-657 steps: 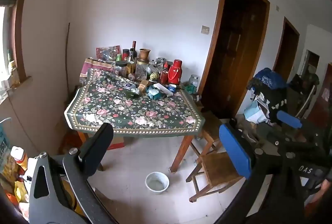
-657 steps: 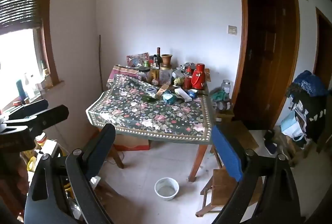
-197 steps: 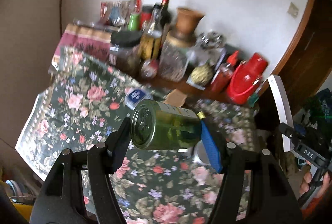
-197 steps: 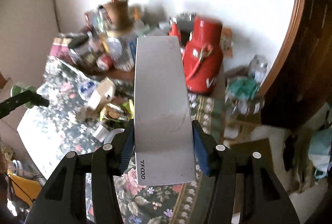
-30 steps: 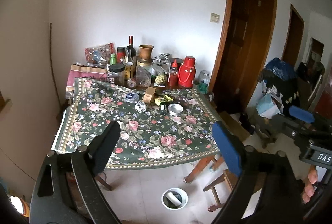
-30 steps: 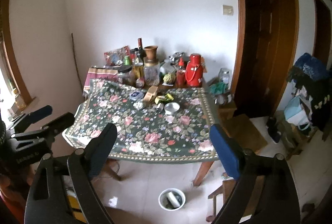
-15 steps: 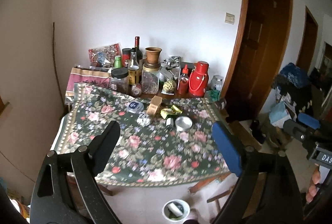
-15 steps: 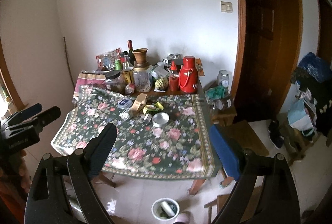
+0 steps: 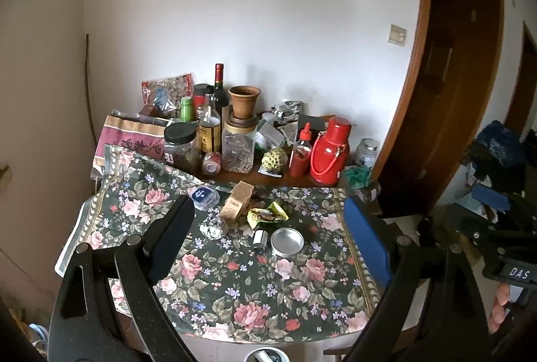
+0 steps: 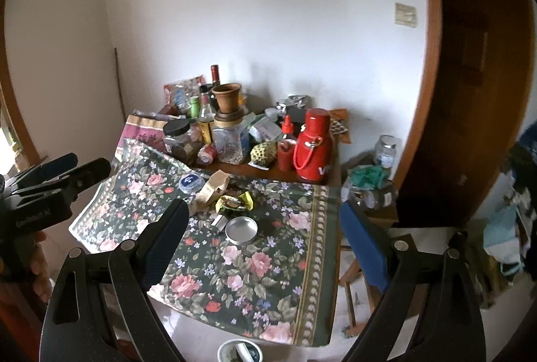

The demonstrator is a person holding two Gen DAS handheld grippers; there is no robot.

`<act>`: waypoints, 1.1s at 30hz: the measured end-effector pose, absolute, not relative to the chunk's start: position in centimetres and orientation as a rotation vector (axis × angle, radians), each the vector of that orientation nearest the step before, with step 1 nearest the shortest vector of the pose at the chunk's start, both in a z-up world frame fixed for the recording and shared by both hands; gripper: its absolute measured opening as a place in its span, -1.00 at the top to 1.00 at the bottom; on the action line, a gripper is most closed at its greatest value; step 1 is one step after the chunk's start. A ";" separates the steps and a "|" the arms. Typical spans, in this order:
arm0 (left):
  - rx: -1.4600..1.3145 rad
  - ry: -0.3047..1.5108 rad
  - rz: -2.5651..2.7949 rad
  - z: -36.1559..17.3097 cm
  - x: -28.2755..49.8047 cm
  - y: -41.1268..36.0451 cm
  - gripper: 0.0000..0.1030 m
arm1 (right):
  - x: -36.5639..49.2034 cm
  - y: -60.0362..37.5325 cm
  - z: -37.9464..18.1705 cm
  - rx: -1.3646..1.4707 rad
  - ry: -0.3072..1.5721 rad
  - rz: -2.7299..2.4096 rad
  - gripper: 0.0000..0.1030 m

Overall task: Collect trash
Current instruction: 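Raise both open tools back up over the table toward the foil ball and tin lid, then grasp the crumpled foil ball with the left tool while the right tool grasps the silver tin lid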

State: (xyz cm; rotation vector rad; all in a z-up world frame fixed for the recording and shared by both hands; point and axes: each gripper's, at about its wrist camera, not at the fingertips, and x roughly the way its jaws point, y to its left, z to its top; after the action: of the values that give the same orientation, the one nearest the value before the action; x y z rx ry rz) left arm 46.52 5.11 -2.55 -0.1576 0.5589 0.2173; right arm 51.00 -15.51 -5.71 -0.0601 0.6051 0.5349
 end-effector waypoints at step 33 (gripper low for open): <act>-0.223 1.145 0.110 -27.3 66.0 20.0 -0.75 | 67.8 -4.0 -29.3 0.049 1.247 0.343 -0.17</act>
State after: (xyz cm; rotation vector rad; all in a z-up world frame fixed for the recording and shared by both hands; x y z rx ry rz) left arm 66.05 19.97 -27.29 -0.2233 1.1448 0.1098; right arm 67.76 -3.96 -29.31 0.0491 1.2471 0.3428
